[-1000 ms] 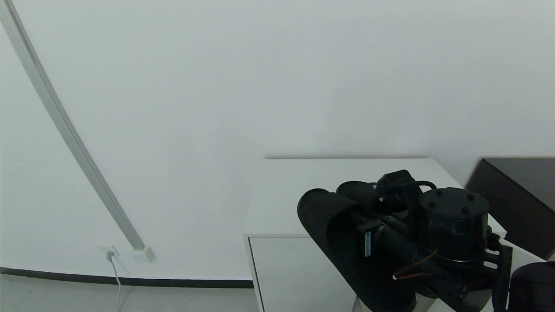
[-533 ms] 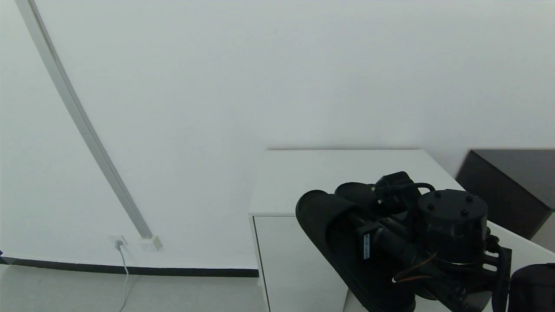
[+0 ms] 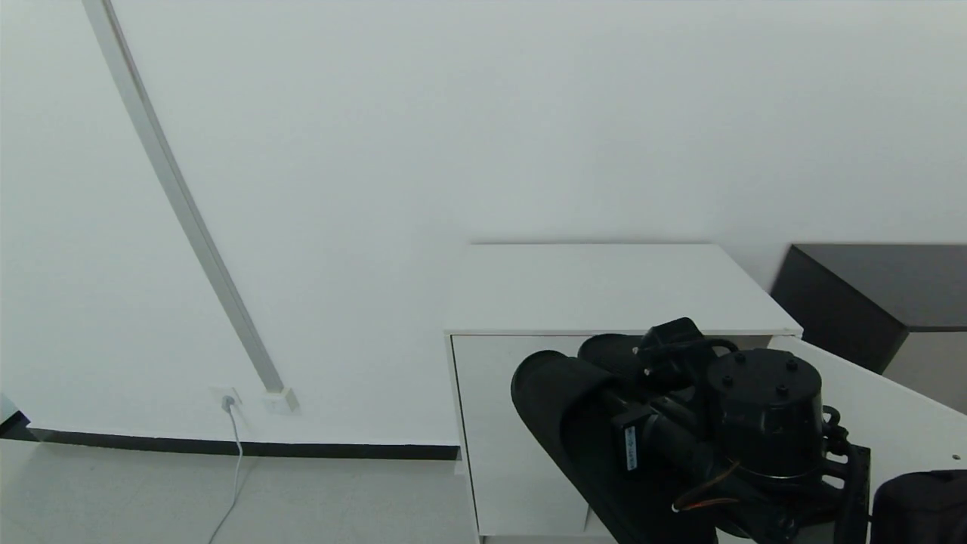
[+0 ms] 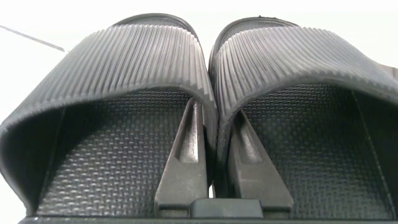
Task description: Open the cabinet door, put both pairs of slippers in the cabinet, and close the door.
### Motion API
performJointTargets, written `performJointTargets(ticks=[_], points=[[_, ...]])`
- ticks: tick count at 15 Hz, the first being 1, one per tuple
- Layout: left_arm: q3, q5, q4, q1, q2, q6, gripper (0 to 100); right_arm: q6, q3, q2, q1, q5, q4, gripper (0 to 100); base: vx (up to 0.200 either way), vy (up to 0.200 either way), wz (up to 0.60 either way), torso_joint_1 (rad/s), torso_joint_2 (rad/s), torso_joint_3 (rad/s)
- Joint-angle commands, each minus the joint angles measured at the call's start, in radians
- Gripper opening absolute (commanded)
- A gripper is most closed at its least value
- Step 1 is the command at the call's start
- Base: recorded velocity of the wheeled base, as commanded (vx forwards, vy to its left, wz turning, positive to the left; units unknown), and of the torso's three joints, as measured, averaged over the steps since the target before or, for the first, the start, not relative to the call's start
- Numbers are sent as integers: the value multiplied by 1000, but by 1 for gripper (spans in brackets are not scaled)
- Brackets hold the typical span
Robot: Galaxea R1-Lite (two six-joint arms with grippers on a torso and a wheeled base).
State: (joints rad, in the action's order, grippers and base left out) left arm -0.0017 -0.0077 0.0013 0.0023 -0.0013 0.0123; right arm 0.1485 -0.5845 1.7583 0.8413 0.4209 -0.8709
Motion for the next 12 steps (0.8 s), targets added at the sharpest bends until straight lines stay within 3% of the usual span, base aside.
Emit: performJointTargets(ticks=[1,7,12], points=[[0,0,0,1,1,0,0,0,2,10,-1,1,0,0,0,0,0,0,0,0],[0,0,0,1,1,0,0,0,2,18,-1,3,-2,0,0,0,0,0,0,0],[0,0,0,1,1,0,0,-1,3,12,-1,7,-2,0,0,-200,0,3,1,0]])
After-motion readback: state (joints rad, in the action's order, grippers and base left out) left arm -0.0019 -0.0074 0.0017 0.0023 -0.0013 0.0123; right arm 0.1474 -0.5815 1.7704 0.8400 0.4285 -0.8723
